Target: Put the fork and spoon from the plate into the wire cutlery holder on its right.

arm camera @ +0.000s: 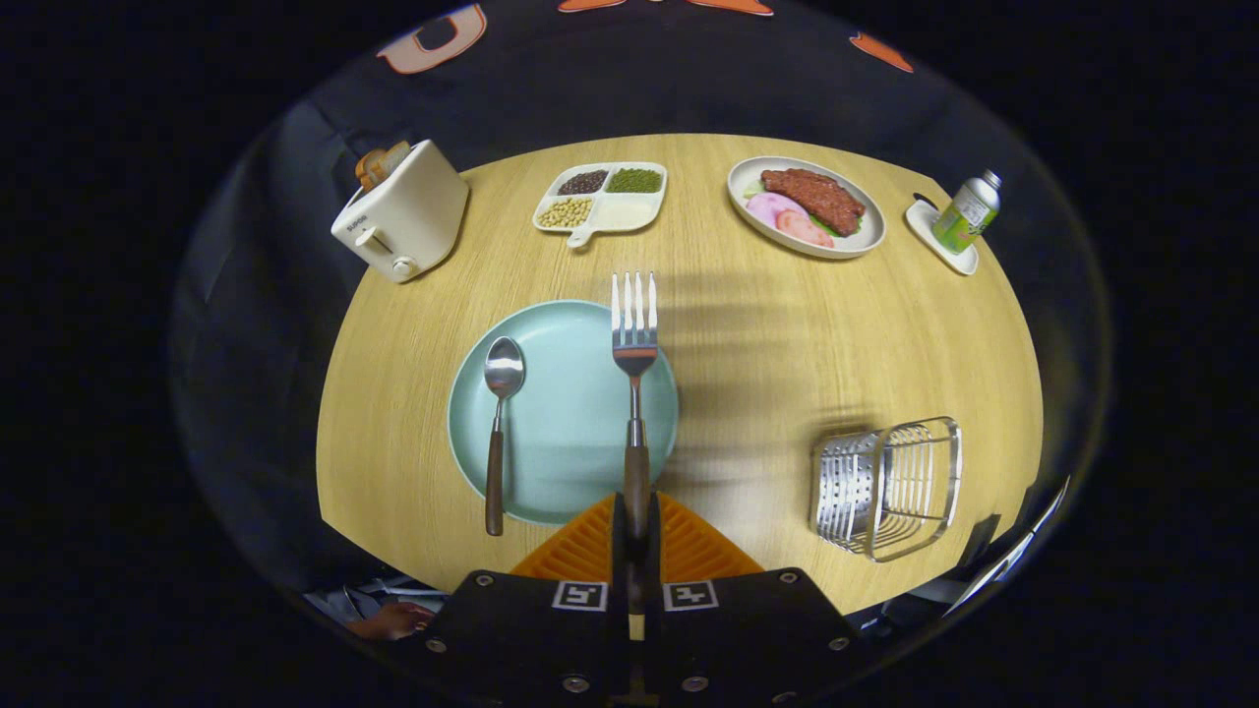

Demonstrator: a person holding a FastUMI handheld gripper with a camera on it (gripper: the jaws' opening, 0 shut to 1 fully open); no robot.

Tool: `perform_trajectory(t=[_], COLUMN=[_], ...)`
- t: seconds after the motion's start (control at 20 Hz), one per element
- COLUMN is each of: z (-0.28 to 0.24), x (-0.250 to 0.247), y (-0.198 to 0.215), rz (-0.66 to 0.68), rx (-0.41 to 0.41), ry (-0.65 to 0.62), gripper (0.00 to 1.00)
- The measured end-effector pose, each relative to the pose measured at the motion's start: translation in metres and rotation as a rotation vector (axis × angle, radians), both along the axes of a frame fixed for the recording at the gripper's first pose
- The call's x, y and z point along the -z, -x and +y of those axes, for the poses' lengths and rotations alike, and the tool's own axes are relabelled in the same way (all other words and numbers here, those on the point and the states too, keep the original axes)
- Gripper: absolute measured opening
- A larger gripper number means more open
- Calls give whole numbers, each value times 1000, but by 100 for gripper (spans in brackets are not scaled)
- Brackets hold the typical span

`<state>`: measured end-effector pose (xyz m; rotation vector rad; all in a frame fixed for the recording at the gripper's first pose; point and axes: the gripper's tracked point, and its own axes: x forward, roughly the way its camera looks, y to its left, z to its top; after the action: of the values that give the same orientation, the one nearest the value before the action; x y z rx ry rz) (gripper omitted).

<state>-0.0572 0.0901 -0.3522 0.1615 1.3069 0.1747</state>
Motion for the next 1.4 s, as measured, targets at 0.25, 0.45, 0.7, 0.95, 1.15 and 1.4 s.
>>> perform_trajectory(t=[0.25, 0.45, 0.7, 0.95, 1.15, 1.4], z=[-66, -116, -139, -148, -155, -160], x=[-8, -5, -11, -4, 4, 12], y=[26, 46, 63, 81, 92, 95], rz=[9, 39, 60, 106, 161, 199], rx=[87, 149, 120, 78, 44, 16], ry=[46, 79, 77, 64, 73, 85], gripper=[6, 6, 6, 6, 6, 6])
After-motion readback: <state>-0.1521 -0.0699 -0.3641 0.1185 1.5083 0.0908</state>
